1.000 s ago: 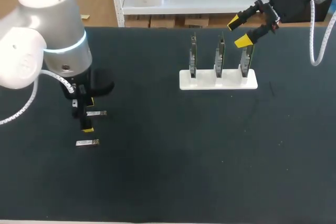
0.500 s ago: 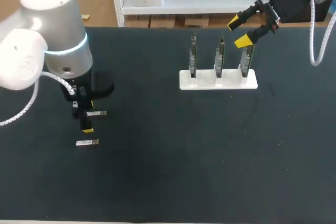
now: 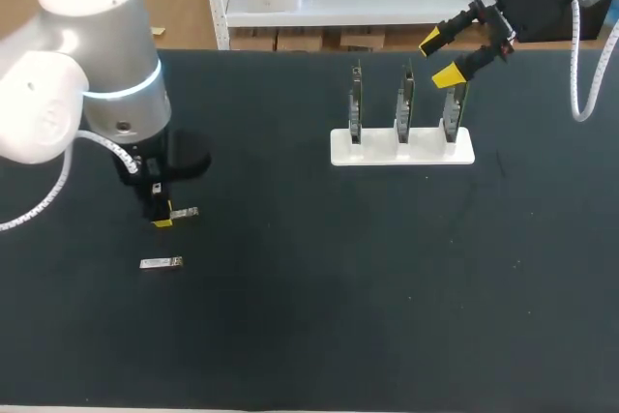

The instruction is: Pick up the optical module with the left hand, and insert it into the network port with the right hand.

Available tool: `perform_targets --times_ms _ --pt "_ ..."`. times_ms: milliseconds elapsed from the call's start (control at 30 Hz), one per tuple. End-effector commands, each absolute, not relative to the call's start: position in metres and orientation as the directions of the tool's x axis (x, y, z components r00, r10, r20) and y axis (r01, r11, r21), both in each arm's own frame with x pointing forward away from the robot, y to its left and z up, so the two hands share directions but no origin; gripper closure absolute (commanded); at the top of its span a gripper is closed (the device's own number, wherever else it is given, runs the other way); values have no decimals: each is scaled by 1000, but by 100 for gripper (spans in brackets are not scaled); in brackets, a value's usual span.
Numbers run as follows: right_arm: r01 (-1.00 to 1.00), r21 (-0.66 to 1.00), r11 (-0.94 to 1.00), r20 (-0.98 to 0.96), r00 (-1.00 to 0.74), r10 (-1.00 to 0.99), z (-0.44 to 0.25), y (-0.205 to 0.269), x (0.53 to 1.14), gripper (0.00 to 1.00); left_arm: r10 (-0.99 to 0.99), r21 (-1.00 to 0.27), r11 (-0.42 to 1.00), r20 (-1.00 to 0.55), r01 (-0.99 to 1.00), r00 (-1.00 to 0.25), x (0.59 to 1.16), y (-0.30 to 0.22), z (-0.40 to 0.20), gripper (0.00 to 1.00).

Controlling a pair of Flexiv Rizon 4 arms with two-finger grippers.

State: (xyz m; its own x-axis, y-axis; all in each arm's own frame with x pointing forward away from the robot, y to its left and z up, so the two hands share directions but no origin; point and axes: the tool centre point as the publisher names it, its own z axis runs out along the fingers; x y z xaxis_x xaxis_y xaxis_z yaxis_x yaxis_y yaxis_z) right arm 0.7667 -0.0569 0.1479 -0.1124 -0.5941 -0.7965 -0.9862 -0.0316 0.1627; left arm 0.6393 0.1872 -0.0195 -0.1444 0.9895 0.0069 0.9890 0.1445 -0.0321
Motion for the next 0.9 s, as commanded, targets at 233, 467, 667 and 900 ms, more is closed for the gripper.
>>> perform_targets --times_ms 233,467,667,900 --pt "-986 162 -31 -797 -112 -594 148 -57 766 0 983 -32 178 -48 983 -179 652 181 -16 100" --pt "-986 162 -31 -797 -112 -594 148 -57 766 0 896 -25 329 -308 944 -321 683 170 20 100" --pt "-986 162 -31 -797 -112 -594 148 -57 766 0 766 5 439 -524 898 -372 722 163 67 100" --pt "-986 162 -31 -797 -112 -594 148 -57 766 0 709 141 483 -643 864 -291 778 143 119 100"
